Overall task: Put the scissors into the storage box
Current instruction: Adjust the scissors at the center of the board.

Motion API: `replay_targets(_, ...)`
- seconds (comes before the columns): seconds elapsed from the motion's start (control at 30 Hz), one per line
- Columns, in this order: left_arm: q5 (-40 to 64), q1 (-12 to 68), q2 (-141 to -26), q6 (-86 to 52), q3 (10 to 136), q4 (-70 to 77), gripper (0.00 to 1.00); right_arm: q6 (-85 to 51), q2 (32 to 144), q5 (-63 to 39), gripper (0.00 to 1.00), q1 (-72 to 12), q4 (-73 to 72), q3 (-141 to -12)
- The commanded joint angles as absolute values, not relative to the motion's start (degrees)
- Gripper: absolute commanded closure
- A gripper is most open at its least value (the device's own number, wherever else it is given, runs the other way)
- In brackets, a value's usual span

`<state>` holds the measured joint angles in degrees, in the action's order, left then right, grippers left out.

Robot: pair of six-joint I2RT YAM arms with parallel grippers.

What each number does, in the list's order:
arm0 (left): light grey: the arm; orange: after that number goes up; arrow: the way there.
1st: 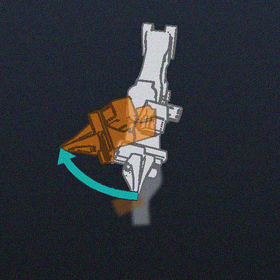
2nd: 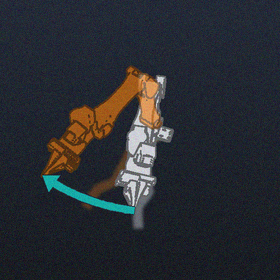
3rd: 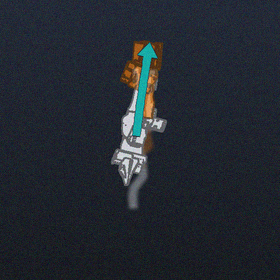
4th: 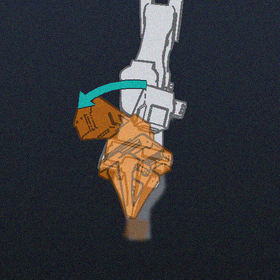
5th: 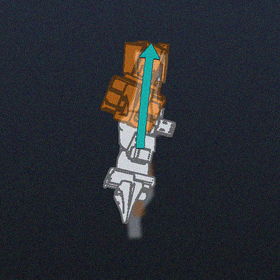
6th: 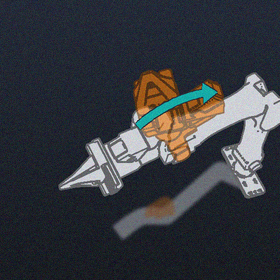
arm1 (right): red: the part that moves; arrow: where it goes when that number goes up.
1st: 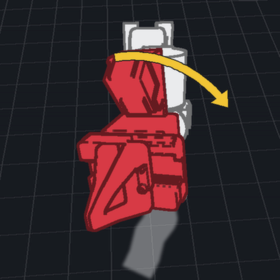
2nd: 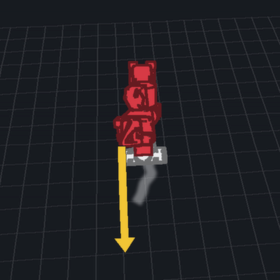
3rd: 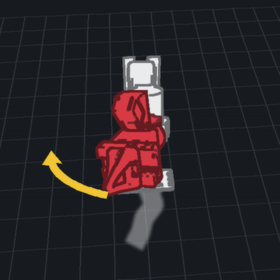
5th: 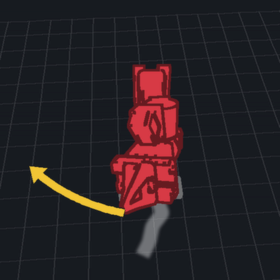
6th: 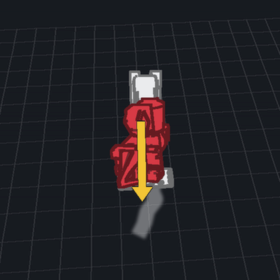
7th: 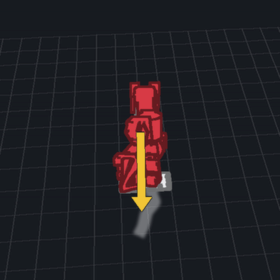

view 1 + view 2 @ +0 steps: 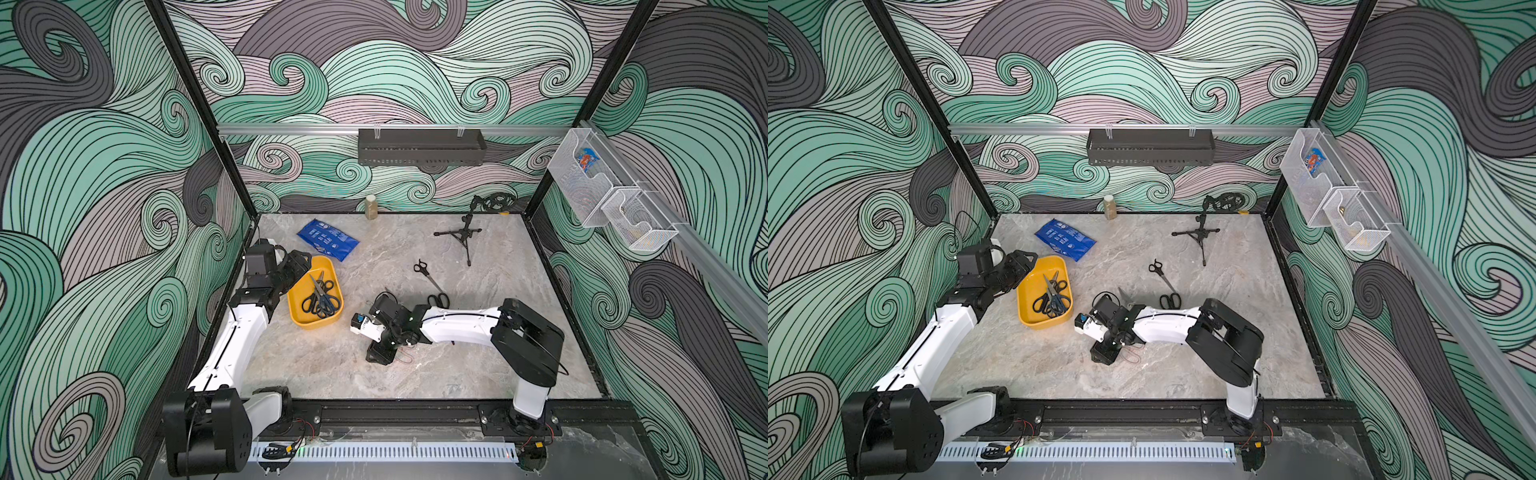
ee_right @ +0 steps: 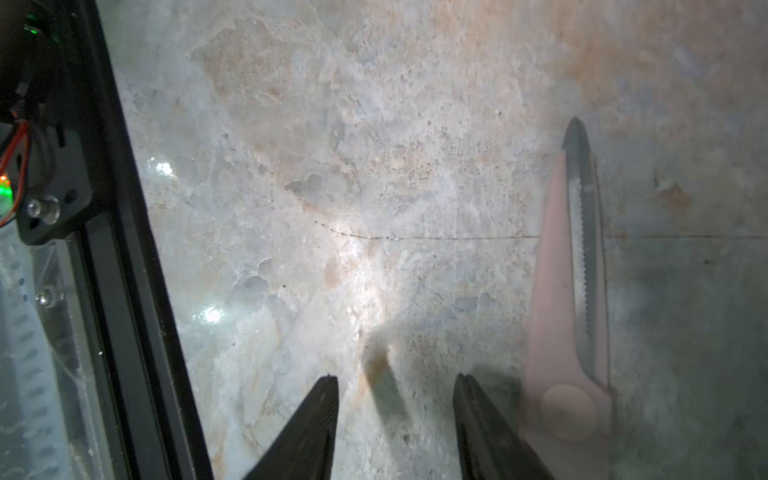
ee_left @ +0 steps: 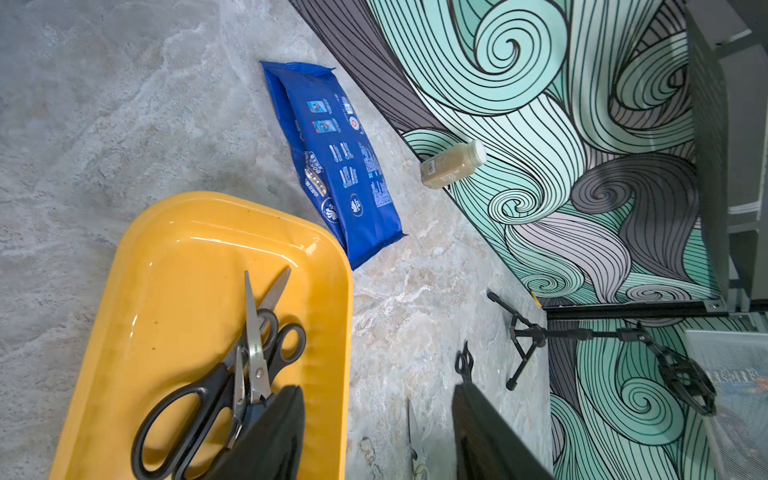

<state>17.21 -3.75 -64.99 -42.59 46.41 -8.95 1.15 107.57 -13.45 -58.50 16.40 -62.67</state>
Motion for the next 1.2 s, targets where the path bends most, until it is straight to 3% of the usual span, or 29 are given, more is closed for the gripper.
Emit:
replay_targets(0.0,19.8,-4.1,-63.7,-39.9,48.7,-10.1,0.4,1.1,109.8,-10.7,0.5,-57.7,17.9,-65.5)
replay_targets(0.5,24.2,-1.3,-65.7,-29.3,53.2,-23.8,0.44,-0.3,116.8,-3.3,0.5,-48.2,18.1,-74.9)
replay_targets(0.8,12.2,15.6,-66.2,-30.3,52.9,-31.9,0.45,-3.4,114.9,-2.3,0.5,-45.1,17.8,-77.1)
replay_targets(1.17,5.8,34.3,-64.8,-43.0,44.2,-28.3,0.44,-13.7,103.2,11.1,0.45,-38.5,16.6,-72.3)
